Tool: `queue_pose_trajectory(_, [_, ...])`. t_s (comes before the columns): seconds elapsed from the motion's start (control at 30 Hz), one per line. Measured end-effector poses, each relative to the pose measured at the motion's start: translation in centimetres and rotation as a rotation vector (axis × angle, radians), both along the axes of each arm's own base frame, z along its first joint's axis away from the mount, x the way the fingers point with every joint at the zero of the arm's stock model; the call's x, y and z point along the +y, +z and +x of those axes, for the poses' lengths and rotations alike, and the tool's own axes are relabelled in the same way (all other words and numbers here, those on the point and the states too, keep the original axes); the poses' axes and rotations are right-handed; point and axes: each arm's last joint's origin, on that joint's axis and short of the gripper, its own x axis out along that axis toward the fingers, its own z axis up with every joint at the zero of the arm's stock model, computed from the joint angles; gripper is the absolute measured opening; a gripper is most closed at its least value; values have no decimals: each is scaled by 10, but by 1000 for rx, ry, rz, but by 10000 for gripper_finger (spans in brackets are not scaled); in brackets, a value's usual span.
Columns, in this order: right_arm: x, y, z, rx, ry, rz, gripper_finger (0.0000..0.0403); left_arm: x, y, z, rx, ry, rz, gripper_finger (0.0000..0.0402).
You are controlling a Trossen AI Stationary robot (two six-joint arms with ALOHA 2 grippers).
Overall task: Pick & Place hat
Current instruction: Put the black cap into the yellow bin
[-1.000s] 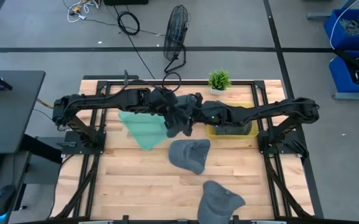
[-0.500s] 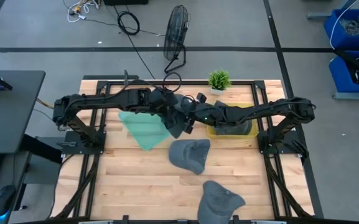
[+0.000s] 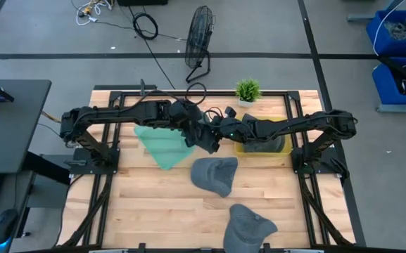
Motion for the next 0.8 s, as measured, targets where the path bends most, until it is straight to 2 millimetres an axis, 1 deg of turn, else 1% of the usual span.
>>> queue_pose_trajectory(0.1, [0, 0, -1, -1, -2, 1, 14, 0, 0, 0, 12, -27, 26, 16])
queue_pose_trajectory(0.2, [0, -4, -4, 36, -9, 0, 7, 0, 2, -1, 24, -53, 57, 34])
queue_pose_trajectory(0.33, [-1, 2, -6, -7, -53, 20, 6, 0, 2, -2, 32, -59, 62, 65])
queue_pose_trajectory(0.47, [-1, -3, -11, 57, -100, 21, 9, 0, 1, -2, 38, -61, 62, 103])
queue_pose_trajectory(0.57, [-3, 2, -22, 97, -195, -28, 8, 1, 1, -3, 44, -56, 59, 125])
queue_pose_trajectory(0.63, [-4, 10, -34, 125, -272, -36, 8, 1, 0, -5, 68, -44, 68, 131])
queue_pose_trajectory(0.67, [-4, 18, -41, 134, -319, -37, 8, 1, -1, -6, 84, -32, 76, 132])
queue_pose_trajectory(0.8, [-3, 62, -84, 104, -510, 23, 8, 3, 1, -15, 127, 43, 124, 126])
